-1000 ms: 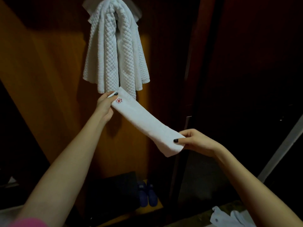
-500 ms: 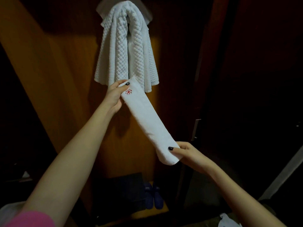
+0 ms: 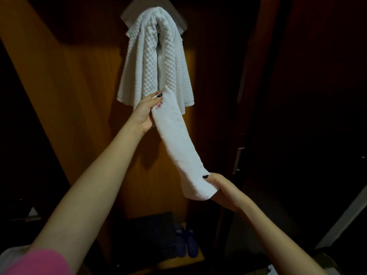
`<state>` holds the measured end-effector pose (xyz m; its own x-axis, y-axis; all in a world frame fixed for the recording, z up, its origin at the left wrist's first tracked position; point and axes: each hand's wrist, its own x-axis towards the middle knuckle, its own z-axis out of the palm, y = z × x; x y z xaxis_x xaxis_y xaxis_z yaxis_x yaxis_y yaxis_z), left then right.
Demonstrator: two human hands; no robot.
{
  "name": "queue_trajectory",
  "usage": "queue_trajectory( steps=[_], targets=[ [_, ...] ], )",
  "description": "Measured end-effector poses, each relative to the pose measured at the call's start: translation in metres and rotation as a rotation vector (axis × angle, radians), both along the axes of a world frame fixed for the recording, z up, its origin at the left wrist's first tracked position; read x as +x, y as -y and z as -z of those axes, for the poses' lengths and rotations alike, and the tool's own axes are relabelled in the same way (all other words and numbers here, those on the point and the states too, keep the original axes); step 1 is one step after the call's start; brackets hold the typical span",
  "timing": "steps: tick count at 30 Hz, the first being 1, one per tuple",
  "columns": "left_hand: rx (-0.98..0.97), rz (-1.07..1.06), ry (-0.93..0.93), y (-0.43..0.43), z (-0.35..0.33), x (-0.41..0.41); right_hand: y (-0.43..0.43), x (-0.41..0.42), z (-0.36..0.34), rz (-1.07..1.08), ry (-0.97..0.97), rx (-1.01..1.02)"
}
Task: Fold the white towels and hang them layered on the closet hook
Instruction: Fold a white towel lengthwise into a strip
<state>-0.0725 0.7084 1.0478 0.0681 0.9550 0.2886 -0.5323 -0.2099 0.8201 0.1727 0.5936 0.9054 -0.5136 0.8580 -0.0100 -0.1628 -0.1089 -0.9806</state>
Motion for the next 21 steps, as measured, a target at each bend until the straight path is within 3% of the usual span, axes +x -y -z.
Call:
queue_trajectory(
  steps=[6,10,15,21],
  targets=[
    [0.001,0.097,-0.018,0.004,-0.006,0.0,-0.008,-0.007,0.01,-0.07,0.034,-0.095],
    [-0.019,-0.076,0.019,0.002,-0.005,-0.005,-0.004,-0.004,0.005,-0.03,-0.001,-0.028],
    [-0.048,-0.38,0.004,-0.005,0.01,-0.025,-0.008,0.014,-0.006,0.324,0.054,0.157],
    [-0.048,-0.556,-0.229,-0.016,0.048,-0.029,-0.014,0.029,-0.027,0.732,0.249,0.407]
  ],
)
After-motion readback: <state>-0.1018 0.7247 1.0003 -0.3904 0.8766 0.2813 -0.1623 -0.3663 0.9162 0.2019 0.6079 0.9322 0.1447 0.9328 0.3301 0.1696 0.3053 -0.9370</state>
